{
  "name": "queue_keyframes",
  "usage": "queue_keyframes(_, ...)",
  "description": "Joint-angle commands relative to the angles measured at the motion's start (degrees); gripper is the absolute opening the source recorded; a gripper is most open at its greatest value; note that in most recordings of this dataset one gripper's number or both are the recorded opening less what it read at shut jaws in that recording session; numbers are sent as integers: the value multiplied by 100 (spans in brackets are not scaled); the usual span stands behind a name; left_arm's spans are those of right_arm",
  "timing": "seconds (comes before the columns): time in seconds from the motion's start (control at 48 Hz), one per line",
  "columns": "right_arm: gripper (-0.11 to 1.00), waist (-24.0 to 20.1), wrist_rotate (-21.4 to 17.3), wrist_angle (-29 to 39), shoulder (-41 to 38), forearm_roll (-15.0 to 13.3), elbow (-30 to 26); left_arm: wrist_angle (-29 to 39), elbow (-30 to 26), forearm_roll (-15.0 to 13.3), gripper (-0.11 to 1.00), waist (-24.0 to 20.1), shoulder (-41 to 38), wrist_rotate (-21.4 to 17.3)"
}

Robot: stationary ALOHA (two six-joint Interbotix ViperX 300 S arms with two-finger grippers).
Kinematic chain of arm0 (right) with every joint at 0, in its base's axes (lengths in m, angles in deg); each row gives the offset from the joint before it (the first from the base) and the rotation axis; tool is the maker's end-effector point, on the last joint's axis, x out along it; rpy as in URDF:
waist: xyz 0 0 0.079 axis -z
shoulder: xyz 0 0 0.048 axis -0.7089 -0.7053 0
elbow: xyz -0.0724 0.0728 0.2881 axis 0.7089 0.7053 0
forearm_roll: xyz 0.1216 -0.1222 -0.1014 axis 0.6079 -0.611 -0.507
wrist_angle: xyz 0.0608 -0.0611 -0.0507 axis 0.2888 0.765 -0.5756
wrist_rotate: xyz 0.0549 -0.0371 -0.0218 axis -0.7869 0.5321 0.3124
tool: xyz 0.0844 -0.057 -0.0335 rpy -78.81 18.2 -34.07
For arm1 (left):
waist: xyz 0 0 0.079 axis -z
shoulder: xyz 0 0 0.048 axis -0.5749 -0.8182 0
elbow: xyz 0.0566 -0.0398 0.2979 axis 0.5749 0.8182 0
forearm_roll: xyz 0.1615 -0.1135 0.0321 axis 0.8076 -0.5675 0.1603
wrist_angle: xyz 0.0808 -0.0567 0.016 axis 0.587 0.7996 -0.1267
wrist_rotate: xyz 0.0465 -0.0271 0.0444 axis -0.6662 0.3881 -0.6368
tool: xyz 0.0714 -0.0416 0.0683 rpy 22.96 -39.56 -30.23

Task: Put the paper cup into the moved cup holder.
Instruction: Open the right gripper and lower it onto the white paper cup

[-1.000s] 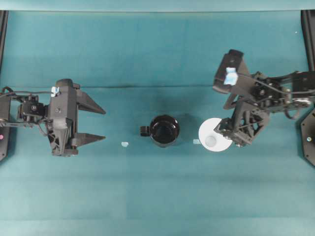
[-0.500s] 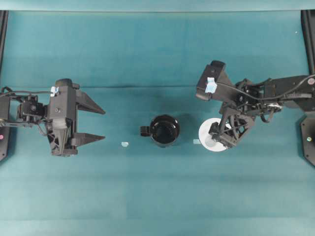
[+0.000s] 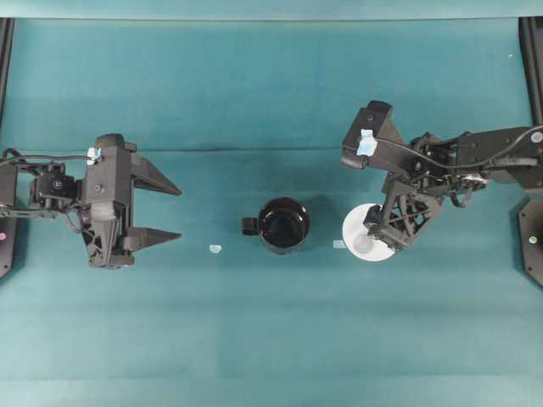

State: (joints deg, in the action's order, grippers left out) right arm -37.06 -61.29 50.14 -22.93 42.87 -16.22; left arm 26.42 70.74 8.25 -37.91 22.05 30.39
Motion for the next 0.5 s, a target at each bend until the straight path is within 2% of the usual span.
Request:
queue_keyframes(0.0, 90, 0, -62, -26, 26, 26, -35, -35, -44, 9, 80, 9, 35, -9)
queue_keyframes(0.083, 89, -26, -70, -9, 26, 53, -44, -35, -53, 9, 80, 0, 35, -9)
queue_keyframes(0.146, 81, -26, -70, -26, 26, 79, -53, -35, -53, 0, 80, 0, 35, -9)
queue_keyframes(0.229, 61, -26, -70, -26, 18, 132, -70, -35, -53, 9, 80, 0, 44, -9)
queue_keyframes(0.354, 25, -26, -70, -26, 18, 176, -123, -35, -53, 9, 80, 0, 35, -9)
queue_keyframes(0.417, 12, -26, -79, -9, 18, 211, -158, -35, -53, 0, 80, 0, 35, -9)
queue_keyframes(0.479, 4, -26, -79, 0, 18, 255, -167, -35, -53, 9, 80, 0, 35, -9)
